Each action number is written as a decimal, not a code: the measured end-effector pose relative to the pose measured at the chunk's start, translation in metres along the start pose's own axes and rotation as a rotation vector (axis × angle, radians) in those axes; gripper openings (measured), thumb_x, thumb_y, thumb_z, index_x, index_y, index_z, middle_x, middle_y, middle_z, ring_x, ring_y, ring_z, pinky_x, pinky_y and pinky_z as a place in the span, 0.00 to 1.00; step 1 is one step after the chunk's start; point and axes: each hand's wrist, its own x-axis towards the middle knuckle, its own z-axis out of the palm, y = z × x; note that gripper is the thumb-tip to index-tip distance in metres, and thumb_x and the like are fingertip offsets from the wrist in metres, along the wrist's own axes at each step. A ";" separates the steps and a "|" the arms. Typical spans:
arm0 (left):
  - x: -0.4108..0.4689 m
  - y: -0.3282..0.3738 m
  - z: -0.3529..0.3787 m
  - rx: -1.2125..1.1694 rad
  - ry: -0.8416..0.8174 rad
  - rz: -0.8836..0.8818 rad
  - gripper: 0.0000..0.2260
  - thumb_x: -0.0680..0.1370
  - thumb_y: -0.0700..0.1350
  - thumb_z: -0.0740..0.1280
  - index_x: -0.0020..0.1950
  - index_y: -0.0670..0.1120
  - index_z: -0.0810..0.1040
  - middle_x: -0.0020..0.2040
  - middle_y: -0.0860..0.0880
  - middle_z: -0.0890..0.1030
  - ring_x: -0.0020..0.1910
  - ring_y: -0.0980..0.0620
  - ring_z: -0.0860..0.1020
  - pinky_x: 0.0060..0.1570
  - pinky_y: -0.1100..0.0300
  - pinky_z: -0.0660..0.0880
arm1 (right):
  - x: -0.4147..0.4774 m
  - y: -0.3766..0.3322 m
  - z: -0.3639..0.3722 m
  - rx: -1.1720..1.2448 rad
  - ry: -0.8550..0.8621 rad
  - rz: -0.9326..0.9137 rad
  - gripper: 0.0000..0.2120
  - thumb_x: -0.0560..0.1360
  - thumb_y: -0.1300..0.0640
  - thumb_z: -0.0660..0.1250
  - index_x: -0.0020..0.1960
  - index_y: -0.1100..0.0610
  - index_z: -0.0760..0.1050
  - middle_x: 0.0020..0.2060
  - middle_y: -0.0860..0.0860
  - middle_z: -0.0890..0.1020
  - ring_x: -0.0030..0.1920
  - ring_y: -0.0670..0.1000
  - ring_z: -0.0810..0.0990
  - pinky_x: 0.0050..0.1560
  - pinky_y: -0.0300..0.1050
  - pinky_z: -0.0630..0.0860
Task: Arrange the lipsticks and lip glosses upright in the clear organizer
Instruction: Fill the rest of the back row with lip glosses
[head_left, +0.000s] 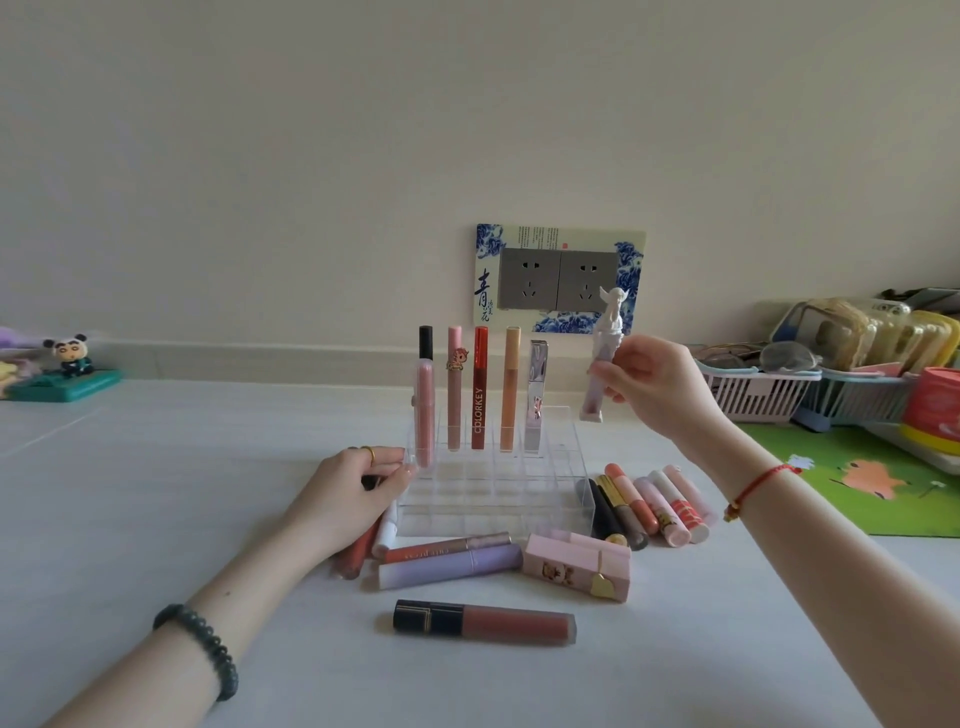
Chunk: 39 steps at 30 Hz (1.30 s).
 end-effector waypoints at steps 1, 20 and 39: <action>0.000 0.000 0.000 -0.003 0.001 0.000 0.16 0.75 0.50 0.65 0.61 0.46 0.76 0.57 0.49 0.81 0.50 0.60 0.74 0.53 0.65 0.66 | 0.003 0.001 0.003 0.009 0.003 0.006 0.04 0.71 0.62 0.67 0.46 0.61 0.76 0.38 0.55 0.81 0.33 0.45 0.78 0.32 0.28 0.75; -0.001 0.002 -0.001 -0.010 -0.010 0.011 0.15 0.76 0.49 0.65 0.60 0.46 0.77 0.56 0.51 0.81 0.56 0.57 0.76 0.55 0.64 0.68 | 0.016 0.024 0.027 -0.129 -0.227 0.051 0.05 0.72 0.62 0.67 0.47 0.61 0.76 0.43 0.53 0.81 0.44 0.50 0.80 0.42 0.33 0.72; 0.000 0.000 0.000 0.006 0.002 0.005 0.17 0.75 0.50 0.65 0.62 0.46 0.75 0.57 0.50 0.81 0.52 0.60 0.74 0.54 0.65 0.65 | 0.013 0.037 0.031 -0.256 -0.252 0.037 0.06 0.72 0.58 0.66 0.37 0.55 0.75 0.32 0.45 0.74 0.33 0.44 0.71 0.33 0.34 0.66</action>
